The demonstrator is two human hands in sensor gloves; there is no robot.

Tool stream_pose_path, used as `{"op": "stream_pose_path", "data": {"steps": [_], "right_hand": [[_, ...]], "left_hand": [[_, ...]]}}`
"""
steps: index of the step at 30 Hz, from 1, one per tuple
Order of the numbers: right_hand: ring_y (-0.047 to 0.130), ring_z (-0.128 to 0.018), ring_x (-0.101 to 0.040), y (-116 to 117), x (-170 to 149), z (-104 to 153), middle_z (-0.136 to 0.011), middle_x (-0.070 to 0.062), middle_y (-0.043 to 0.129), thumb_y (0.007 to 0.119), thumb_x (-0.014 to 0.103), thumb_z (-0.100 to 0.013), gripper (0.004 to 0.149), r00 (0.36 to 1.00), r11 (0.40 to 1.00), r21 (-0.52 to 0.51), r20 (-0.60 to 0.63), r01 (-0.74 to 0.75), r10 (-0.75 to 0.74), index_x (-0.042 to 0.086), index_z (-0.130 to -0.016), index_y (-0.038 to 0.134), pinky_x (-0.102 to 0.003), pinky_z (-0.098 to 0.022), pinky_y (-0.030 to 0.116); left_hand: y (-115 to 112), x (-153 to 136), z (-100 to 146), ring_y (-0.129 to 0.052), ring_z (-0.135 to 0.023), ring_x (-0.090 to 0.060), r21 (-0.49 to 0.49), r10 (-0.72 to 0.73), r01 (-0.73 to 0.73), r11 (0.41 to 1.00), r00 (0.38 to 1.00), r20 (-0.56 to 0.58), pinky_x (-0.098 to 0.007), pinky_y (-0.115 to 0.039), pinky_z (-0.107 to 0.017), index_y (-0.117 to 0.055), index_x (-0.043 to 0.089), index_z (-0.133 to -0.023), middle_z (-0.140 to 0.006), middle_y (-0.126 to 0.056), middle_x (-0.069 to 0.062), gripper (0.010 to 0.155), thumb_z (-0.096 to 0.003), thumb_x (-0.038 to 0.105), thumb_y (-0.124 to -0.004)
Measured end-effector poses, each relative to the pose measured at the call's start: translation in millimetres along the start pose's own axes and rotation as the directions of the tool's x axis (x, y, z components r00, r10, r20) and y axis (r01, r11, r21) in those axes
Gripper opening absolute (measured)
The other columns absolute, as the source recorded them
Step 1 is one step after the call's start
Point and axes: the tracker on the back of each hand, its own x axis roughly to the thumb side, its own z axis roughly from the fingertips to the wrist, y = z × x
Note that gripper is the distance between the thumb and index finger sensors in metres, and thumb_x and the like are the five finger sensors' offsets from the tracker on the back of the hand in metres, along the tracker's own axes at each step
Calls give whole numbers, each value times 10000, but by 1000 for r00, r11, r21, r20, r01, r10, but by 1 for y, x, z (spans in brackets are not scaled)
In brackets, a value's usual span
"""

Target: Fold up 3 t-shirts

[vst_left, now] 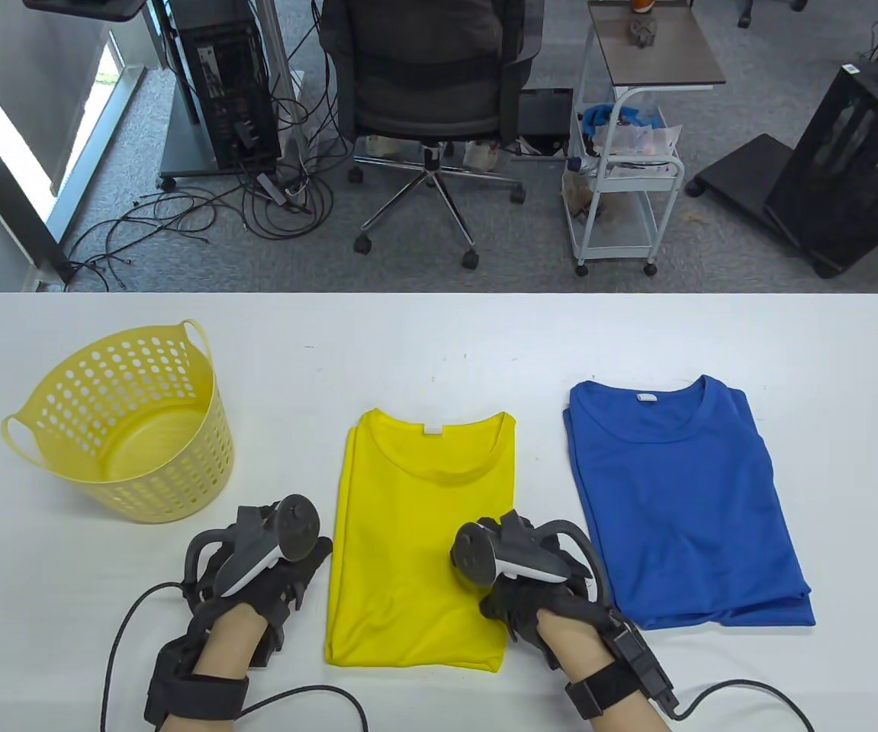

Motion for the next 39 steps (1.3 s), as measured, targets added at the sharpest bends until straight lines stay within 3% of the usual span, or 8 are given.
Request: {"op": "stream_pose_path", "data": {"steps": [3, 8, 11, 14, 19, 21, 32, 39], "right_hand": [[460, -1002, -475, -10, -11, 8, -1130, -21, 418, 849, 423, -343, 694, 999, 998, -36, -3, 53, -53, 416, -955, 521, -641, -695, 453], [588, -932, -457, -38, -56, 14, -1009, -112, 646, 793, 464, -397, 618, 899, 862, -423, -203, 278, -389, 204, -942, 660, -635, -658, 504], [572, -935, -467, -37, -64, -2, -1009, -123, 634, 760, 492, -404, 611, 871, 921, -350, -386, 168, -306, 185, -927, 682, -640, -663, 498], [599, -930, -453, -33, -63, -17, -1005, -103, 646, 751, 511, -398, 615, 827, 905, -412, -468, 109, -312, 203, -925, 683, -629, -661, 523], [547, -942, -502, -18, -55, -44, -1019, -158, 618, 745, 569, -371, 704, 814, 949, -281, -511, 146, -277, 140, -926, 695, -660, -667, 484], [535, -940, -506, -16, -50, -49, -1013, -176, 594, 767, 549, -367, 716, 804, 944, -303, -525, 129, -278, 112, -924, 665, -662, -666, 482], [516, -925, -532, -28, -33, -62, -1010, -206, 557, 800, 329, -428, 440, 781, 938, -231, -521, 260, -345, 124, -810, 731, -674, -653, 484], [557, -926, -490, -32, -24, -61, -994, -149, 592, 800, 379, -423, 432, 805, 952, -254, -521, 171, -284, 141, -778, 734, -645, -657, 521]], "left_hand": [[-5, 7, -5, -718, -957, -307, -33, 4, -4, 999, 1000, -4, -512, -703, -677, -721, 285, -955, -1049, -694, -16, 651, -404, 624, -656], [-4, 21, -29, -647, -995, -350, -153, 58, -75, 985, 992, -110, -531, -651, -713, -604, 267, -1027, -1107, -595, -65, 759, -387, 673, -630], [-3, 30, -50, -641, -991, -355, -124, 67, -89, 988, 983, -171, -528, -653, -709, -607, 246, -1021, -1103, -586, -71, 773, -381, 679, -628], [-6, 41, -64, -606, -1002, -358, -102, 69, -90, 991, 978, -197, -530, -646, -712, -607, 209, -1009, -1096, -566, -68, 790, -376, 681, -636], [-5, 54, -73, -553, -1010, -391, -160, 44, -79, 984, 977, -211, -545, -619, -722, -544, 137, -1024, -1098, -506, -116, 841, -379, 656, -694], [-8, 62, -72, -537, -1012, -392, -155, 10, -45, 987, 976, -219, -546, -610, -726, -520, 133, -1026, -1099, -483, -121, 824, -388, 624, -693], [-6, 79, -72, -555, -1004, -376, -132, 72, -96, 987, 982, -175, -550, -614, -721, -696, 164, -883, -1078, -531, -89, 534, -433, 447, -746], [-6, 73, -68, -618, -981, -329, -63, 92, -101, 993, 987, -135, -519, -665, -698, -690, 234, -870, -1058, -593, -55, 507, -426, 472, -740]]}}
